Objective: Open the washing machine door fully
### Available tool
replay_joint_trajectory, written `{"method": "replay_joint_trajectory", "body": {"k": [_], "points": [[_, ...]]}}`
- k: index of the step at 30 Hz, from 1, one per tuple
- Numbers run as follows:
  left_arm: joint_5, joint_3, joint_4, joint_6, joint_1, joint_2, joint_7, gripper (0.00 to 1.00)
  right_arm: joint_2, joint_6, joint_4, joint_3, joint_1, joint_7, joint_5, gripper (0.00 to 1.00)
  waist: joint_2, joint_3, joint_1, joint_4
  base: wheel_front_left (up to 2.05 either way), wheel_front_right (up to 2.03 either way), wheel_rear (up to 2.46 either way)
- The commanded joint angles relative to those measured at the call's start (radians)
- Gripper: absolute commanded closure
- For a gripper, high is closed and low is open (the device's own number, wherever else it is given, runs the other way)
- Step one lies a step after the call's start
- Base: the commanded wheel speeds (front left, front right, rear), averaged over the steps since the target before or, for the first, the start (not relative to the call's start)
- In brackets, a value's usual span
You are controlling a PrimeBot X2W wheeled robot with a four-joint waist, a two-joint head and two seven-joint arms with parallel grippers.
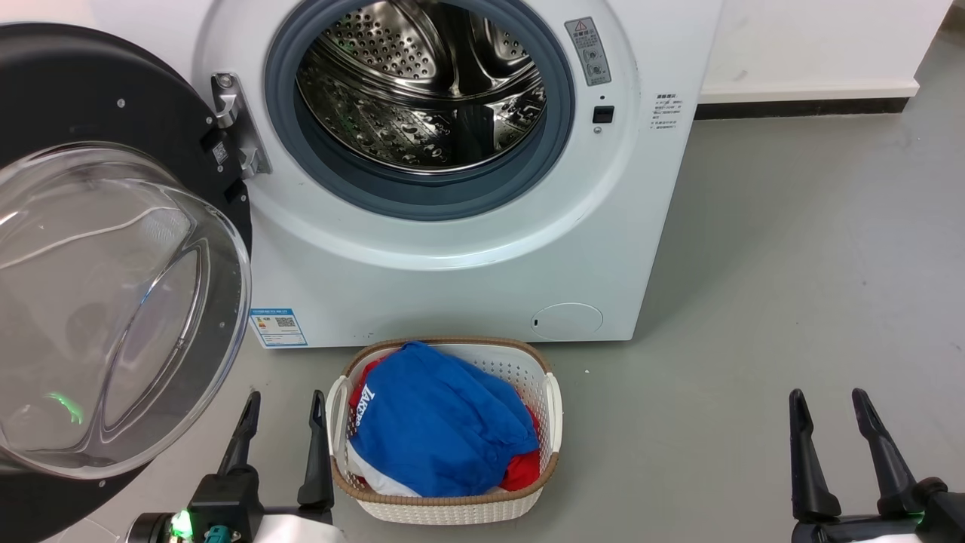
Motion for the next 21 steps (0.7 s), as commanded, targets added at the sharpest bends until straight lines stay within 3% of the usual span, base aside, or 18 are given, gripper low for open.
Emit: {"method": "replay_joint_trajectory", "body": {"k": [1,3,4,9,21], "points": [[-0.001,0.001,0.004,0.001,-0.008,-0.001,0.002,0.00,0.002,0.000,0.003,0.001,-0.005,-0.002,0.007,0.00,0.0000,0.000,0.0000,0.000,0.00,0.00,0.00],[0.001,0.001,0.006,-0.001,-0.010,-0.001,0.002,0.00,0.002,0.000,0.004,0.002,-0.007,-0.002,0.009,0.00,0.0000,0.000,0.0000,0.000,0.00,0.00,0.00],[0.000,0.001,0.007,0.000,0.001,0.000,0.000,1.00,0.000,0.000,0.005,0.002,0.000,0.000,0.002,1.00,0.0000,0.000,0.0000,0.000,0.00,0.00,0.00],[-0.010,0.003,0.055,-0.001,0.020,0.000,0.003,1.00,0.000,0.000,0.051,0.005,0.008,0.002,0.010,1.00,0.0000,0.000,0.0000,0.000,0.00,0.00,0.00],[-0.260,0.027,0.075,-0.028,-0.015,0.000,0.064,1.00,-0.015,0.000,0.093,0.013,-0.041,0.047,0.260,1.00,0.0000,0.002,0.0000,0.001,0.00,0.00,0.00]]}}
